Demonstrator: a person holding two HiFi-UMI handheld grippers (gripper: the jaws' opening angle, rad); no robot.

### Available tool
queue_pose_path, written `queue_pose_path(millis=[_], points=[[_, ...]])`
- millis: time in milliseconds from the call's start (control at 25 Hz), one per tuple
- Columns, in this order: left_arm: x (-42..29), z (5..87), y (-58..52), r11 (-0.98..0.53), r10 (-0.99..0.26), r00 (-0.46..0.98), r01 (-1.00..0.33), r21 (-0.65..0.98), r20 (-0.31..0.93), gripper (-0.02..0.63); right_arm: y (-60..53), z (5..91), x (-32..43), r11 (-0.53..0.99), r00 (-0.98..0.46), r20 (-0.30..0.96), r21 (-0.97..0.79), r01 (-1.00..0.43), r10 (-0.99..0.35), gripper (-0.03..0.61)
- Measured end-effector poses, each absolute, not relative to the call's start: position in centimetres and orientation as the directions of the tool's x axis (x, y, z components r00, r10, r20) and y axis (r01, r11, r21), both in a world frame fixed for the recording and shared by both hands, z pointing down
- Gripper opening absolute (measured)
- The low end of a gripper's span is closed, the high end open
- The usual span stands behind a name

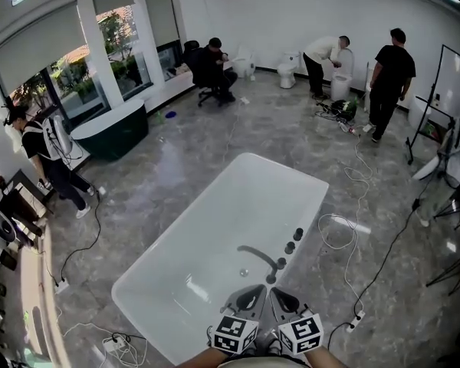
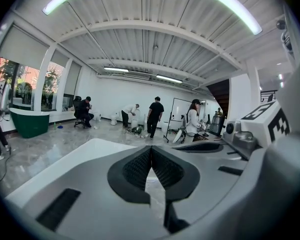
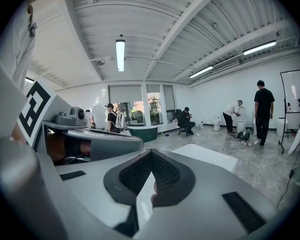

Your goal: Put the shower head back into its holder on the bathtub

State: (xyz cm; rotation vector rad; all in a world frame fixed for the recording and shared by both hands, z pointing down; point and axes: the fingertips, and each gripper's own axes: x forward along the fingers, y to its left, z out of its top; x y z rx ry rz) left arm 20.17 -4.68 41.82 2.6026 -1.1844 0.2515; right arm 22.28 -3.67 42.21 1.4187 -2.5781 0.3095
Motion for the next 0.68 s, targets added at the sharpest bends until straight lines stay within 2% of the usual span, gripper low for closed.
queue_pose_path(millis=[680], points=[[22.5,42.2,-4.5,-0.592,-0.739,0.607,-0.792,0.148,0.292,0.006,-3.7,42.5,23.9,0.576,-0.582,0.257,-0.107,-0.81,-0.771,0.013]])
